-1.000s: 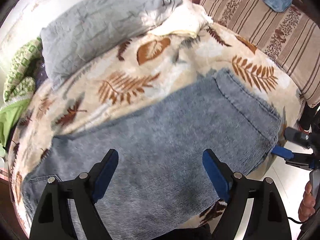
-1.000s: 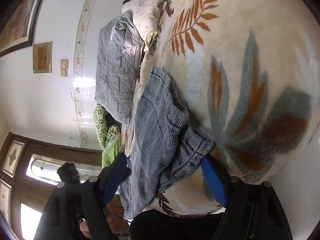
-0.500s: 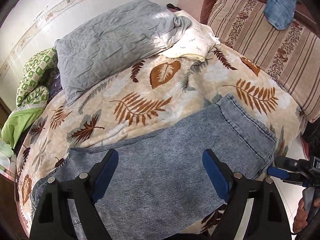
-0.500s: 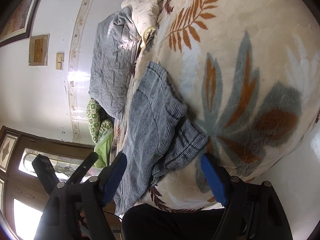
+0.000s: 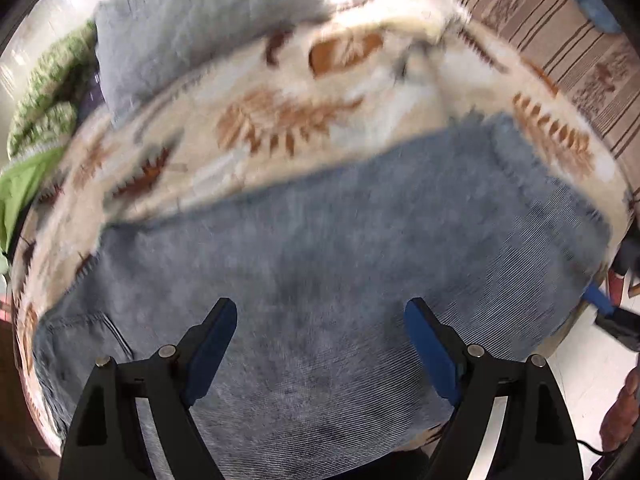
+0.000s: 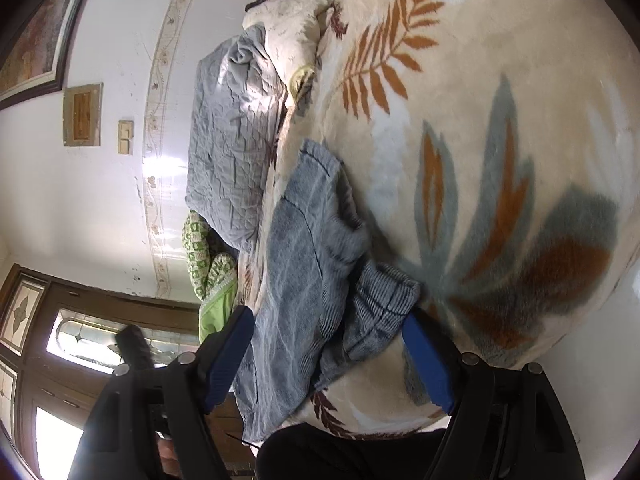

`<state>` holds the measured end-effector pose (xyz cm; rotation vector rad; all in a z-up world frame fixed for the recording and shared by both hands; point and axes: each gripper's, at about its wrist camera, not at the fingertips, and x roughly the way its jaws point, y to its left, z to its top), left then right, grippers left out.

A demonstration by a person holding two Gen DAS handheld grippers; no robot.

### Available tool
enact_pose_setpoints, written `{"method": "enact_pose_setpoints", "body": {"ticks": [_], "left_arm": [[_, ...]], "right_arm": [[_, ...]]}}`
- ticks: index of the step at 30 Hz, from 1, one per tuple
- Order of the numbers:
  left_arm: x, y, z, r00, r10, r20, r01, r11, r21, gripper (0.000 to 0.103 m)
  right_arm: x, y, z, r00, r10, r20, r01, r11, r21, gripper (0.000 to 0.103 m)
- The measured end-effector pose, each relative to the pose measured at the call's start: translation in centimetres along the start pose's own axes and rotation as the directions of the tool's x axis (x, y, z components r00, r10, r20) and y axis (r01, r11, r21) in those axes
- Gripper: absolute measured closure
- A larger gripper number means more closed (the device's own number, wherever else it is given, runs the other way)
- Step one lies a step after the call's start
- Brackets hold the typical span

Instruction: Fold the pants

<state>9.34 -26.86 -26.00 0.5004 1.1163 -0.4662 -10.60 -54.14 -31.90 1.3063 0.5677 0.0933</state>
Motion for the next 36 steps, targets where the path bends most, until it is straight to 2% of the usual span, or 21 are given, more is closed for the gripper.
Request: {"method": "enact_pose_setpoints", "body": {"ticks": [2, 4, 13, 18, 21, 23, 24, 26, 27, 28, 31, 36], "left_arm": [[1.5, 0.3, -0.5, 0.998, -0.021, -0.057, 0.02, 1.0, -0.017, 0.016], [1.4, 0.5, -0.7, 0.998, -0.039, -0.05, 0.037, 0.999, -0.038, 0.016], [1.0, -0.7, -1.1, 0.999, -0.031, -0.036, 0.032, 0.999, 0.017, 0.016], [0.4, -0.6, -1.6, 0.999, -0.041, -0.033, 0.042, 0.999, 0.027, 0.016], [0.3, -0.7, -1.9, 0.999, -0.043, -0.031, 0.044, 0.999, 0.014, 0.016], [0.1, -0.8, -2.1, 0.999, -0.038, -0.024, 0.038, 0.999, 0.019, 0.016], [0.1, -0.9, -2.2, 0.999, -0.037, -0.022, 0.037, 0.999, 0.021, 0.016], [0.2, -0.8, -2.2, 0.999, -0.04, -0.022, 0.04, 0.999, 0.015, 0.016], [0.2, -0.8, -2.2, 0.999, -0.043, -0.024, 0.043, 0.999, 0.01, 0.016], [0.2, -0.6, -2.1, 0.999, -0.048, -0.027, 0.048, 0.999, 0.003, 0.016], [0.1, 0.2, -2.1, 0.996, -0.073, -0.043, 0.072, 0.997, -0.024, 0.016], [-1.3, 3.5, -2.3, 0.991, -0.128, -0.035, 0.122, 0.983, -0.136, 0.016]], "right_arm": [[0.1, -0.1, 0.0, 1.0, 0.008, 0.009, -0.008, 1.0, 0.005, 0.023], [0.3, -0.2, -0.2, 1.0, -0.001, 0.003, 0.001, 1.0, -0.007, 0.023], [-1.1, -0.9, -1.0, 1.0, -0.025, 0.011, 0.025, 1.0, 0.004, 0.025], [-0.2, -0.2, -0.2, 0.999, -0.031, 0.028, 0.031, 1.0, -0.004, 0.025], [0.4, 0.5, 0.6, 0.998, -0.016, 0.068, 0.017, 1.0, -0.009, 0.025], [1.4, 0.7, 0.6, 0.997, -0.044, 0.067, 0.045, 0.999, -0.025, 0.026], [1.5, 0.7, 0.5, 0.995, -0.051, 0.082, 0.053, 0.998, -0.028, 0.029], [1.6, 1.0, 0.2, 0.991, -0.086, 0.101, 0.089, 0.996, -0.03, 0.042], [1.8, 1.0, 0.2, 0.988, -0.122, 0.092, 0.126, 0.991, -0.037, 0.06], [1.9, 1.0, 0.3, 0.987, -0.14, 0.079, 0.143, 0.989, -0.033, 0.07], [1.7, 1.3, 0.2, 0.986, -0.143, 0.088, 0.146, 0.989, -0.023, 0.074], [2.0, 5.7, -0.1, 0.98, -0.167, 0.112, 0.184, 0.969, -0.165, 0.076]]}}
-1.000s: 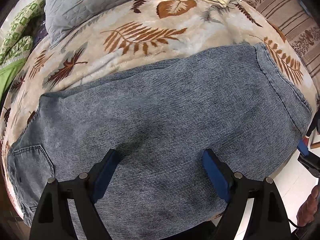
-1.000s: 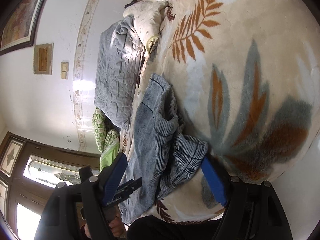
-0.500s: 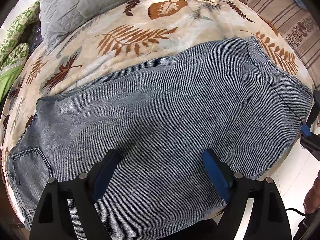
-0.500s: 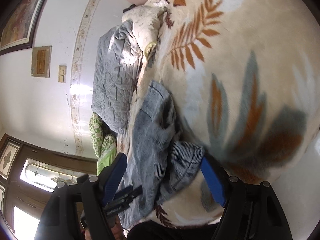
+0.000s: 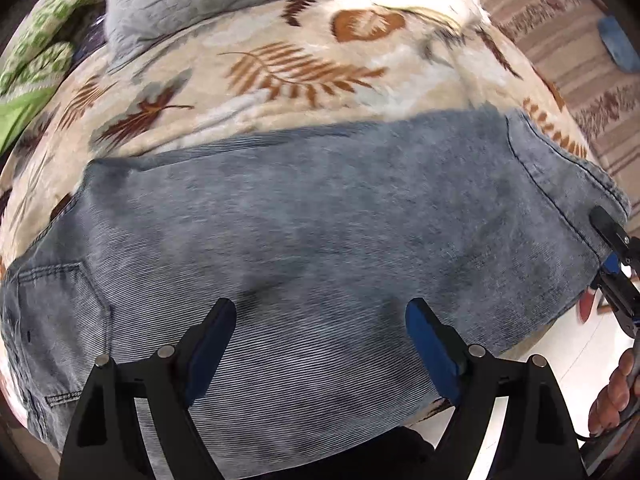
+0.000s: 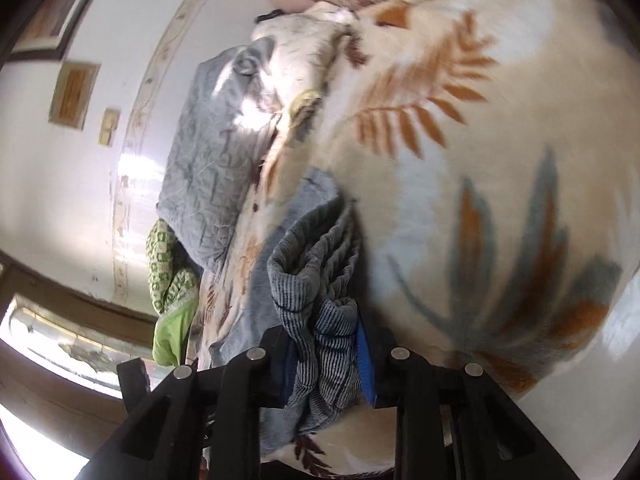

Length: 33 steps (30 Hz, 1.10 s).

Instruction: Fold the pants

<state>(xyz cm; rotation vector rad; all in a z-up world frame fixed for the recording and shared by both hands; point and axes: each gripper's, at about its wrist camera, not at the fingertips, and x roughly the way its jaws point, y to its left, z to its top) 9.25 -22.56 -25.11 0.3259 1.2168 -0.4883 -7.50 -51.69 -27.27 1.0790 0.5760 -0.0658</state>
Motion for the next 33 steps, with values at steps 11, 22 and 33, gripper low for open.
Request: {"method": "enact_pose_setpoints", "body": {"ticks": [11, 22, 33], "left_arm": [[-4.4, 11.0, -1.3, 0.996, -0.03, 0.087, 0.051, 0.965, -0.255, 0.016], [-5.8, 19.1, -5.4, 0.993, -0.023, 0.12, 0.069, 0.913, -0.402, 0.016], [-6.3, 18.8, -5.7, 0.989, -0.04, 0.14, 0.089, 0.924, -0.371, 0.016]], "right_arm": [[3.7, 13.2, -2.6, 0.996, -0.054, -0.071, 0.029, 0.949, -0.313, 0.077], [14.7, 19.4, -13.4, 0.896, -0.143, -0.421, -0.04, 0.917, -0.397, 0.073], [13.7, 19.4, -12.4, 0.87, 0.024, -0.492, -0.199, 0.93, -0.308, 0.032]]}}
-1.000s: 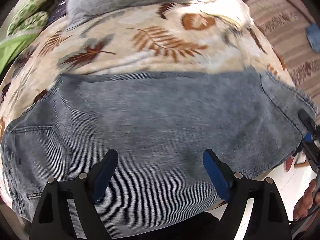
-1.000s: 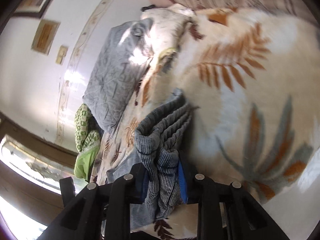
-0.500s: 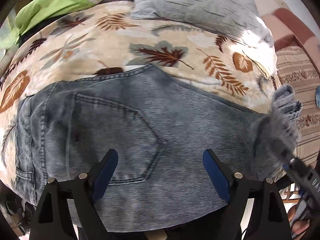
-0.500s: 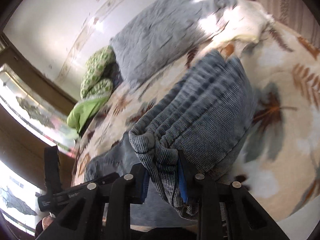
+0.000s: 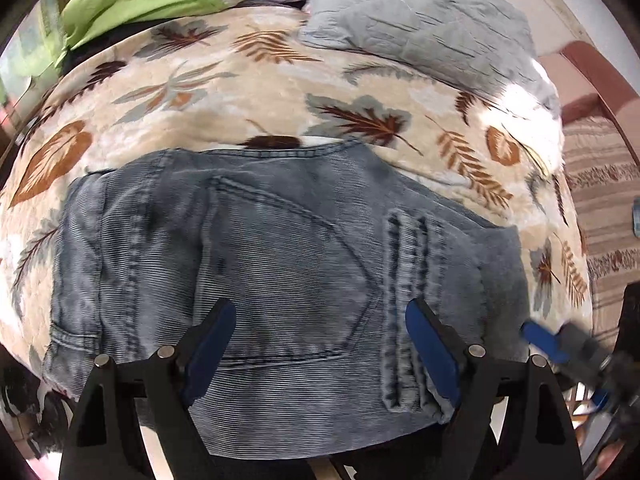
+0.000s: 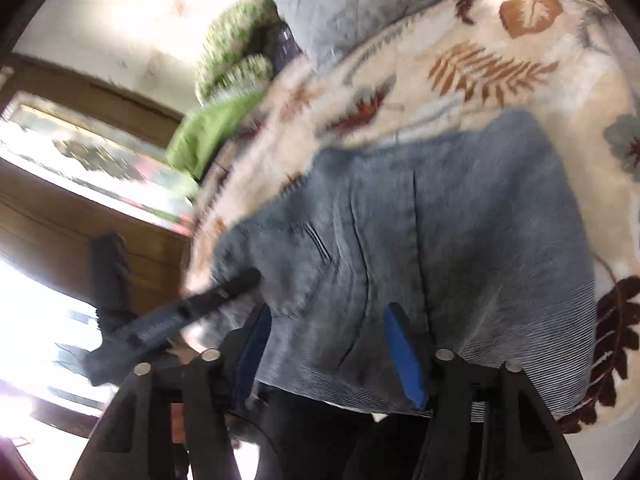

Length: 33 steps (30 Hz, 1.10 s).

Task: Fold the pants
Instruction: 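Close the left tool on the folded jeans edge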

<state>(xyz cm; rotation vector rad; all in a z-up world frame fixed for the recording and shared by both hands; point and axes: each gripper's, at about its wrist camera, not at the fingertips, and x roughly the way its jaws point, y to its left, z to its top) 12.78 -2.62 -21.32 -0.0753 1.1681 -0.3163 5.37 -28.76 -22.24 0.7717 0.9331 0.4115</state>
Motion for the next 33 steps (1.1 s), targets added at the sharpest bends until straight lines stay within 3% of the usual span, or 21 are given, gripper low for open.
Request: {"method": "enact_pose_setpoints", "body": {"ticks": [2, 4, 6, 9, 11, 14, 16, 18, 19, 20, 22, 27, 33], "left_arm": [[0.5, -1.4, -0.3, 1.0, 0.004, -0.006, -0.003, 0.999, 0.055, 0.016], [1.4, -2.3, -0.4, 1.0, 0.022, -0.02, -0.021, 0.997, 0.073, 0.016], [2.4, -2.9, 0.0, 1.0, 0.013, -0.025, -0.012, 0.998, 0.066, 0.016], [3.2, -4.1, 1.3, 1.0, 0.029, 0.006, -0.03, 0.996, 0.09, 0.016], [3.9, -4.9, 2.4, 0.998, 0.055, 0.017, -0.056, 0.991, 0.12, 0.016], [5.1, -6.3, 3.7, 0.998, 0.061, 0.017, -0.063, 0.984, 0.166, 0.017], [5.9, -6.8, 4.3, 0.998, 0.053, 0.014, -0.055, 0.981, 0.186, 0.032], [7.5, -7.2, 4.6, 0.999, 0.033, -0.034, -0.026, 0.981, 0.192, 0.06], [8.2, -7.3, 4.6, 0.998, 0.022, -0.061, -0.011, 0.983, 0.186, 0.064], [8.6, -7.3, 4.6, 0.998, 0.027, -0.064, -0.015, 0.983, 0.181, 0.065], [8.6, -7.8, 4.7, 0.999, 0.035, -0.04, -0.026, 0.979, 0.2, 0.068], [8.3, -8.4, 5.8, 0.999, 0.035, -0.041, -0.025, 0.974, 0.224, 0.079], [7.1, -9.1, 6.0, 0.998, 0.044, 0.047, -0.055, 0.967, 0.249, 0.084]], "right_arm": [[-1.9, -0.9, 0.7, 0.997, 0.002, 0.074, -0.004, 1.0, 0.021, 0.031], [-2.8, -2.5, 1.1, 0.993, -0.062, 0.098, 0.058, 0.997, 0.043, 0.031], [-2.6, -4.2, 1.1, 0.992, -0.101, 0.078, 0.095, 0.993, 0.069, 0.031], [-0.5, -8.0, 0.5, 0.987, -0.159, -0.029, 0.162, 0.976, 0.144, 0.032], [-0.8, -9.6, -0.2, 0.995, -0.102, -0.003, 0.1, 0.978, 0.183, 0.036], [-1.6, -9.3, -0.2, 0.997, -0.083, -0.003, 0.083, 0.987, 0.141, 0.036], [-2.3, -8.6, -0.2, 0.998, -0.058, 0.002, 0.058, 0.995, 0.082, 0.036], [-1.6, -8.4, -0.7, 0.998, -0.054, -0.035, 0.055, 0.998, 0.028, 0.036], [-1.0, -8.8, -1.0, 0.995, -0.065, -0.069, 0.067, 0.998, 0.021, 0.036], [-0.2, -9.6, -1.5, 0.994, -0.055, -0.095, 0.057, 0.998, 0.025, 0.037], [-0.9, -10.5, -1.9, 0.999, 0.013, -0.052, -0.01, 0.999, 0.045, 0.037], [-1.2, -12.9, -2.0, 0.988, 0.147, -0.04, -0.142, 0.983, 0.121, 0.037], [-1.3, -11.5, -2.8, 0.996, 0.077, -0.038, -0.074, 0.995, 0.065, 0.036]]}}
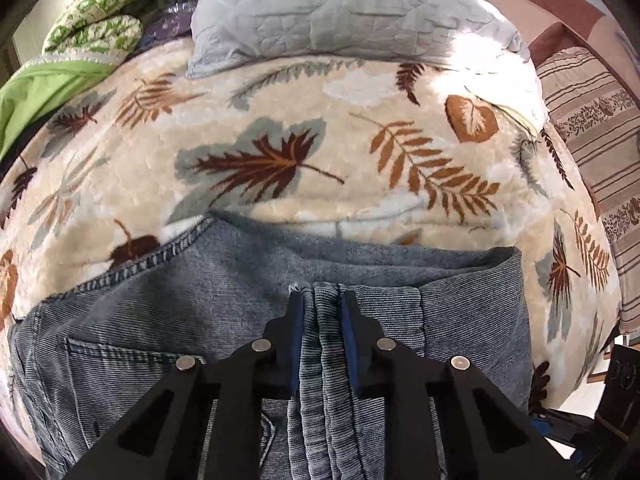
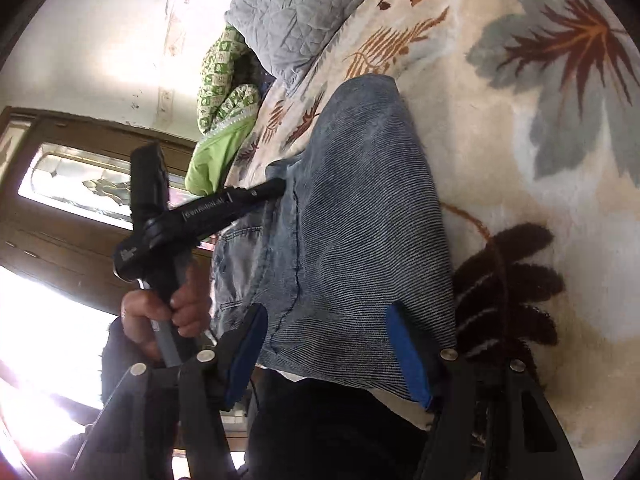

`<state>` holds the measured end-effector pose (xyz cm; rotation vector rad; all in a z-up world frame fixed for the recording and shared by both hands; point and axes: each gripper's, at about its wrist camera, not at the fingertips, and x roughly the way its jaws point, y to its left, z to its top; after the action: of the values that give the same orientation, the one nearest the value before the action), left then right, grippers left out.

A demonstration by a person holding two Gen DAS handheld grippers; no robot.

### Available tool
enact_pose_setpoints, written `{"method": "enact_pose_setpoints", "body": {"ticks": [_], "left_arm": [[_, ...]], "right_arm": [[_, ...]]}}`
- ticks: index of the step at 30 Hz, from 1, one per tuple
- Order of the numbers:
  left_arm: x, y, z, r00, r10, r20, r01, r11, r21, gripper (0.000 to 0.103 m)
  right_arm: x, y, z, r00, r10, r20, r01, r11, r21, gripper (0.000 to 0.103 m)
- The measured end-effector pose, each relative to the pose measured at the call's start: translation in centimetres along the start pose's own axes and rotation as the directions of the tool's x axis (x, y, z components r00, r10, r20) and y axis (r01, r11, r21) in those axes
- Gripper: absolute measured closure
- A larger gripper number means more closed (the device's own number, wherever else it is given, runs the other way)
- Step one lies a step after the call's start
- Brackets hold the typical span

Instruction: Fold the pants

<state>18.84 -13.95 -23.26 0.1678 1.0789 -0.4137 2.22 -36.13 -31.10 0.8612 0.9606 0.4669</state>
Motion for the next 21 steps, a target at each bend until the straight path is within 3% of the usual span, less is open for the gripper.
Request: {"method": "enact_pose_setpoints", "body": {"ticks": [3, 7, 10, 12, 15, 17, 18, 21], "left_arm": [[0.3, 0.0, -1.5, 0.996, 0.093, -0.011, -0.092, 0.995, 0.036, 0.082], [-2.3, 1.6, -3.2, 0.993, 0.111, 0.038, -0.11, 0.994, -0.024, 0.081], [-4.5, 1.8, -4.8, 0.994, 0.081, 0.078, -0.079, 0.996, -0.039, 0.066], [-5.2, 0.8, -6.3, 0.996, 0.045, 0.081, -0.047, 0.999, 0.016, 0.064], [-4.4, 0.1, -8.4, 0.995, 0.079, 0.054, -0.082, 0.994, 0.068, 0.064], [-3.0, 0.0, -9.3, 0.991, 0.128, 0.034, -0.131, 0.987, 0.09, 0.064], [-2.6, 0.0, -9.6, 0.986, 0.158, 0.044, -0.162, 0.981, 0.107, 0.057], [-2.8, 0.4, -9.7, 0.986, 0.154, 0.063, -0.161, 0.981, 0.108, 0.054]], "right_arm": [[-1.3, 1.1, -0.1, 0.998, -0.065, -0.014, 0.064, 0.997, -0.043, 0.035], [-2.5, 3.6, 1.9, 0.993, -0.098, 0.061, 0.104, 0.99, -0.094, 0.035], [-2.3, 5.1, 3.8, 0.983, -0.15, 0.106, 0.163, 0.978, -0.131, 0.035], [-0.8, 6.1, 5.1, 0.972, -0.205, 0.113, 0.221, 0.964, -0.146, 0.035], [2.5, 7.5, 7.1, 0.956, -0.269, 0.113, 0.286, 0.941, -0.179, 0.036], [5.0, 7.1, 8.2, 0.954, -0.293, 0.063, 0.3, 0.938, -0.175, 0.036], [6.4, 6.7, 8.8, 0.947, -0.318, 0.05, 0.322, 0.932, -0.168, 0.036], [7.3, 6.0, 9.6, 0.942, -0.329, 0.067, 0.336, 0.931, -0.141, 0.036]]}}
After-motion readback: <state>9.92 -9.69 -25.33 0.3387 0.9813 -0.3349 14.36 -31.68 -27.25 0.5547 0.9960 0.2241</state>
